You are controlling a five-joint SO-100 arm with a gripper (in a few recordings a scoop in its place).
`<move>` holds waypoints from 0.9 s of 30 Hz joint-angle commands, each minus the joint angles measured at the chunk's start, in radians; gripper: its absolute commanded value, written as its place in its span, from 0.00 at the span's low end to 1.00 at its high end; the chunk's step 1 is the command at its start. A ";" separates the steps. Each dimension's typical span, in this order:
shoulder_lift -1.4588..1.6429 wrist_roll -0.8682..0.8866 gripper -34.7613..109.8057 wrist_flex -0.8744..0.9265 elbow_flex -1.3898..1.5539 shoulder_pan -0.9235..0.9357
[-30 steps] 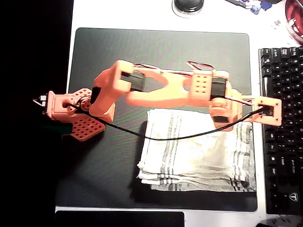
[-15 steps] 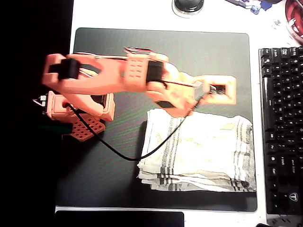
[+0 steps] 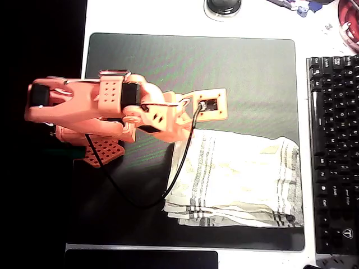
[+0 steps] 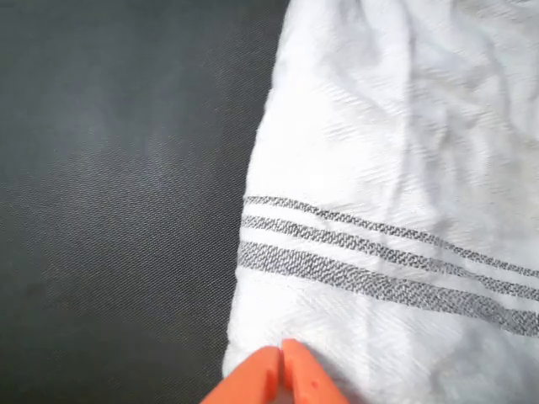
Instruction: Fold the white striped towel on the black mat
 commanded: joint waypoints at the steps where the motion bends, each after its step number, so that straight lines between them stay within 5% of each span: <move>1: 0.124 0.003 0.24 0.005 0.083 -0.014; 9: 0.302 0.018 0.24 -0.021 0.287 0.012; 27: 0.425 0.054 0.24 0.311 0.296 -0.012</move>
